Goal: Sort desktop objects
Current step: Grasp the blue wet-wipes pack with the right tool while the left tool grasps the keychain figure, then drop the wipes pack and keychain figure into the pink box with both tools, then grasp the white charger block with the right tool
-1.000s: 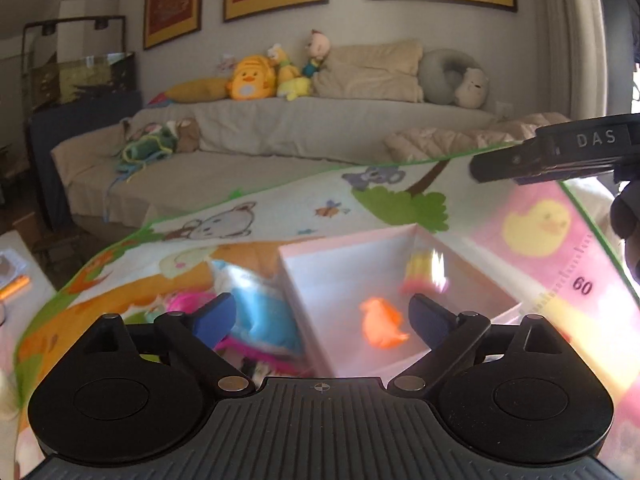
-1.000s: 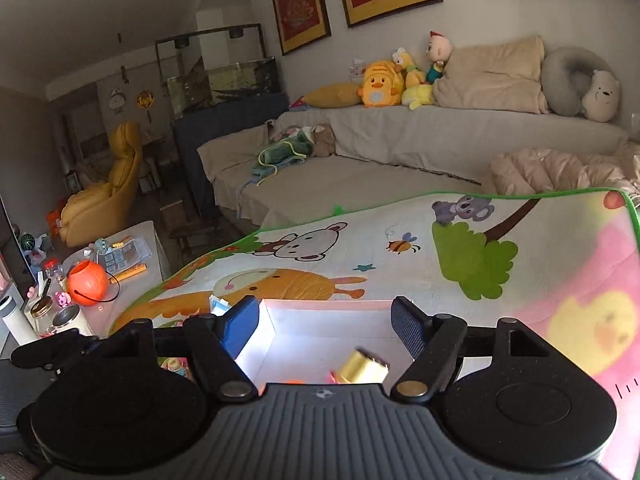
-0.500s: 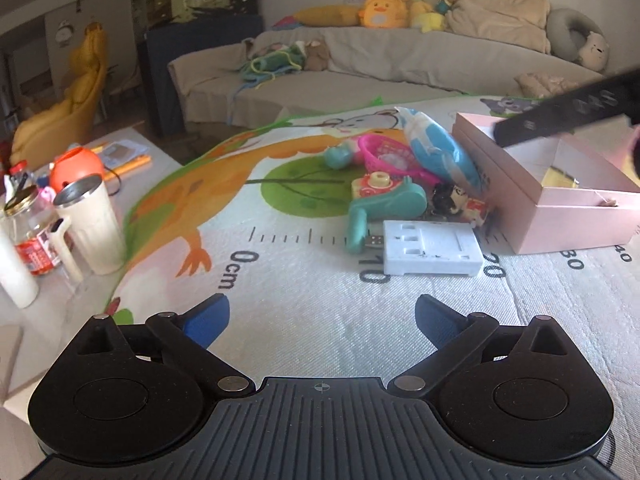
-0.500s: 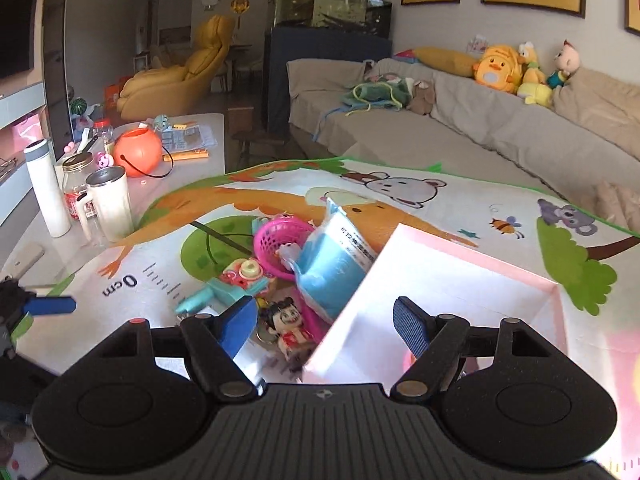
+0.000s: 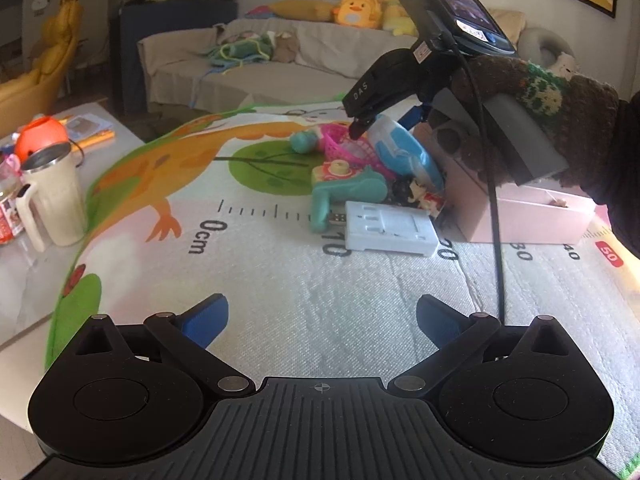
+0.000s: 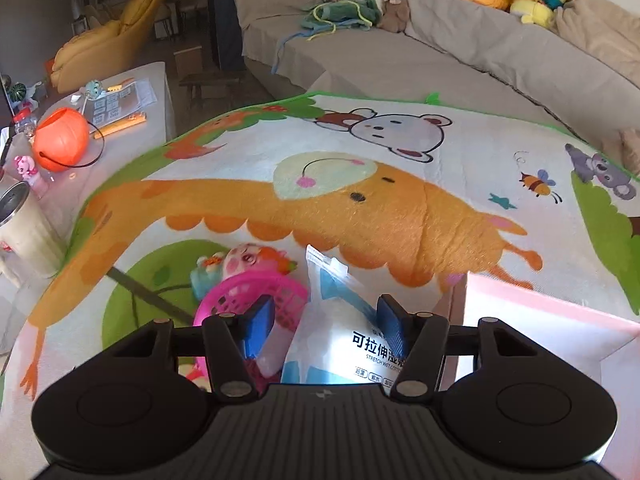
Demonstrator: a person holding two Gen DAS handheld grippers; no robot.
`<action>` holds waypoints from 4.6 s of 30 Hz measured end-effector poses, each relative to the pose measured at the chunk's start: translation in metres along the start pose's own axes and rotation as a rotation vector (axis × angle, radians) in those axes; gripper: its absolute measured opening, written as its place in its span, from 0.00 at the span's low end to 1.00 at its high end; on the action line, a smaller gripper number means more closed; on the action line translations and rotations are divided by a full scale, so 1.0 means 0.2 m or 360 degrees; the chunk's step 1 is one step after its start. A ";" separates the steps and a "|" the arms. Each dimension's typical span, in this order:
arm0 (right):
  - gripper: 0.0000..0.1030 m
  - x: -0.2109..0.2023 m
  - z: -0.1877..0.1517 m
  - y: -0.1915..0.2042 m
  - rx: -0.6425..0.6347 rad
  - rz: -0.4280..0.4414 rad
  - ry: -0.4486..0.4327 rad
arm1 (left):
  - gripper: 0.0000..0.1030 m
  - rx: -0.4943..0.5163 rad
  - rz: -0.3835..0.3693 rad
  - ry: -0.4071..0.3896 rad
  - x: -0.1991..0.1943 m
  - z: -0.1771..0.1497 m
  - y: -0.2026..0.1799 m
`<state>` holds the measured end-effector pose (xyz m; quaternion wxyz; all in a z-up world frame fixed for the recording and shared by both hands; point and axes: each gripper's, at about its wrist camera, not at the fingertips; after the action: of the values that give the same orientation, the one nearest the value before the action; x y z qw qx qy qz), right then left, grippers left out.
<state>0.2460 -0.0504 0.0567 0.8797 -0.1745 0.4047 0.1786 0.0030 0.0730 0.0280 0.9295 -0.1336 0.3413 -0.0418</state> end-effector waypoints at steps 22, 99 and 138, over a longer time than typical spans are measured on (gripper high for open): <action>0.53 -0.86 -1.07 -0.01 -0.0048 -0.0018 -0.0134 | 1.00 0.0492 -0.0274 0.0127 -0.11 -0.18 -0.31; 0.66 -0.86 -0.80 -0.79 0.0495 -0.0098 -0.0525 | 0.96 0.0380 -0.0068 -0.0104 0.20 0.16 -0.49; 0.73 -0.86 -1.26 -0.03 -0.0125 -0.0214 -0.0192 | 0.99 -0.0033 0.0353 0.0038 0.03 0.01 0.03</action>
<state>-0.0187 -0.1986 0.0363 0.9050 -0.2247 0.3309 0.1452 0.0094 0.0783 0.0232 0.9228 -0.1040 0.3656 0.0633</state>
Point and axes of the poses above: each gripper's, at about its wrist camera, not at the fingertips, and x roughly the way its jaws point, y to its left, z to its top, and after that the axes turned 12 degrees about -x, right-handed
